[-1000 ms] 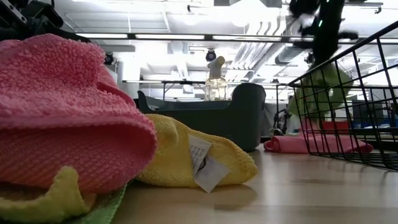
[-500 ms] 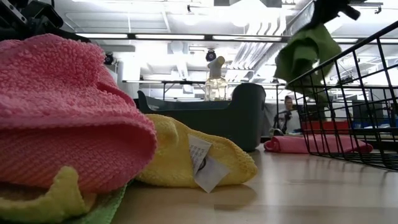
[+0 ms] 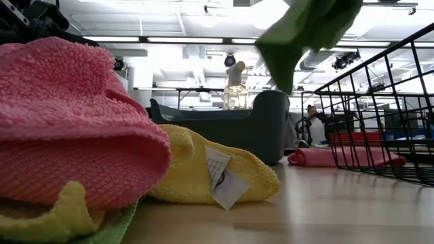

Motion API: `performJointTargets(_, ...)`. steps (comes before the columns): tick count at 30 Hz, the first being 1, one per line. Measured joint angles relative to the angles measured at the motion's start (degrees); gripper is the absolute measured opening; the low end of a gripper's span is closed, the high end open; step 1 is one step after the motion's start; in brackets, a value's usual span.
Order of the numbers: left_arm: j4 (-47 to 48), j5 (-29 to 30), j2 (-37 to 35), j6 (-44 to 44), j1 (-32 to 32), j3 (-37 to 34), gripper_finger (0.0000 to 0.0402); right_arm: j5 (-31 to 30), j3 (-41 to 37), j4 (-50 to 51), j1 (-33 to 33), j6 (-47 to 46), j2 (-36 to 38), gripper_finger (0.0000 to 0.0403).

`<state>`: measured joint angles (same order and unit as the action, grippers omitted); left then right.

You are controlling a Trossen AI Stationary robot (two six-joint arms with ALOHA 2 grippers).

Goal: Sort microfiber towel by color & place in baskets
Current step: Put the top right green microfiber cloth into the black bin, then put the top green microfiber cloth into the black bin

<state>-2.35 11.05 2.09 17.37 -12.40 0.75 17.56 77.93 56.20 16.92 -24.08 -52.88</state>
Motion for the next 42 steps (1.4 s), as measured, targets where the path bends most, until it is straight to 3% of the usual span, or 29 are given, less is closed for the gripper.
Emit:
performJointTargets(10, 0.0, 0.0, 0.0, 0.0, 0.0, 0.0, 0.0000, 2.4, 0.0, 6.5, -17.1, -13.6, 3.3, 0.0000)
performJointTargets(17, 0.0, 0.0, 0.0, 0.0, 0.0, 0.0, 0.0000, -4.7, -0.9, 13.0, -26.7, -21.3, 2.3, 0.0000)
performJointTargets(21, 0.0, 0.0, 0.0, 0.0, 0.0, 0.0, 0.0000, -4.4, -8.0, 9.5, -31.4, -25.2, 2.4, 0.0000)
performJointTargets(26, 0.0, 0.0, 0.0, 0.0, 0.0, 0.0, 0.0000, -2.0, -23.0, 0.0, -35.9, -31.3, 2.3, 0.0000)
performJointTargets(33, 0.0, 0.0, 0.0, 0.0, 0.0, 0.0, 0.0000, -0.1, -35.0, -12.3, -37.2, -41.9, 2.2, 0.0001)
performJointTargets(37, 0.0, 0.0, 0.0, 0.0, 0.0, 0.0, 0.0000, -0.2, -34.8, -10.8, -37.2, -42.0, 2.2, 0.0028)
performJointTargets(42, 0.0, 0.0, 0.0, 0.0, 0.0, 0.0, 0.0000, 0.4, -31.2, -8.5, -37.2, -40.0, 2.2, 0.0110)
